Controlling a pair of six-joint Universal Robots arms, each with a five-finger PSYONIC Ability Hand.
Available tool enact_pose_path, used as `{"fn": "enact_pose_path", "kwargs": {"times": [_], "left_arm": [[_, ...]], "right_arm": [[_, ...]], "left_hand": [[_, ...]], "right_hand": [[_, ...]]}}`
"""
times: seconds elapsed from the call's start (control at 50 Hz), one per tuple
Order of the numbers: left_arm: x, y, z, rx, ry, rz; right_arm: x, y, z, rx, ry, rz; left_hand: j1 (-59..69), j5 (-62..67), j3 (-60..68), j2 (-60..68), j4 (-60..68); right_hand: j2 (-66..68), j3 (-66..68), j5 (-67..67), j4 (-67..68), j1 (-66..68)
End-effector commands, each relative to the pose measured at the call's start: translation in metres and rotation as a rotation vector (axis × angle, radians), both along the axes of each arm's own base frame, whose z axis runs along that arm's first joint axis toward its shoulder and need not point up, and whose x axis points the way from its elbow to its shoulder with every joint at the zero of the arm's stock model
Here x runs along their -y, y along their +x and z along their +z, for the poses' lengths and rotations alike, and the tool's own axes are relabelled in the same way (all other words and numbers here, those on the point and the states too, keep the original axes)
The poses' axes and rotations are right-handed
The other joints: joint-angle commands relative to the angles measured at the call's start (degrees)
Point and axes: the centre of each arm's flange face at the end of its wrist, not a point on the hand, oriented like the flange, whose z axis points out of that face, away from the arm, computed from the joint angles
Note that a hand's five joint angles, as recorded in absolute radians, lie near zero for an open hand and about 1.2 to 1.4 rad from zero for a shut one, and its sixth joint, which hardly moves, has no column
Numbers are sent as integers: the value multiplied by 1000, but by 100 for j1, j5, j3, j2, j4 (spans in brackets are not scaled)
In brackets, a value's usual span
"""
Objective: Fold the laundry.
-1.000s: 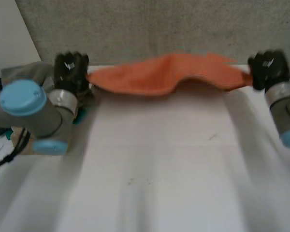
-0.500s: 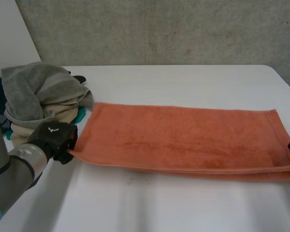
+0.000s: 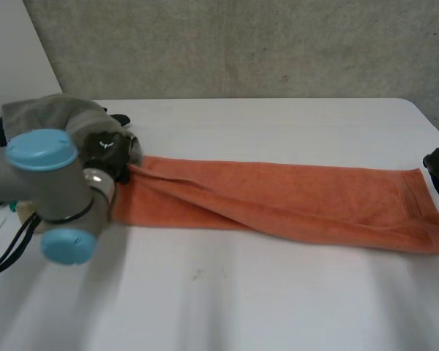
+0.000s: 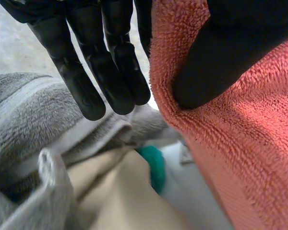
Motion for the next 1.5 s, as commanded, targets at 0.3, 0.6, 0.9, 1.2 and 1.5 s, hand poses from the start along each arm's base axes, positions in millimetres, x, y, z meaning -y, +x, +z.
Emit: {"fn": "enact_pose_path", "kwargs": {"times": [0.3, 0.6, 0.9, 1.2, 1.5], "left_arm": [[22, -49, -24, 59, -65, -56], [-9, -42, 7, 47, -71, -78], [-13, -39, 12, 43, -71, -79], [-4, -35, 20, 41, -98, -61], [28, -47, 8, 25, -144, -50]], "right_arm": [[29, 9, 1, 57, -141, -60], [-56, 23, 20, 394, 353, 26], [-54, -6, -20, 328, 299, -71], [-34, -8, 19, 309, 139, -45], [-13, -5, 17, 312, 78, -47]], "left_hand": [[1416, 1411, 1152, 1121, 1112], [1416, 1411, 1152, 1121, 1112], [1416, 1411, 1152, 1121, 1112], [1416, 1411, 1152, 1121, 1112], [1416, 1411, 1152, 1121, 1112]], "right_hand": [[-2293, -2315, -2246, -2353, -1601], [-3817, -3838, -3769, -3877, -3124], [-1875, -1897, -1828, -1935, -1183], [1241, 1219, 1288, 1181, 1933], [-1923, -1944, -1875, -1983, -1231]]}}
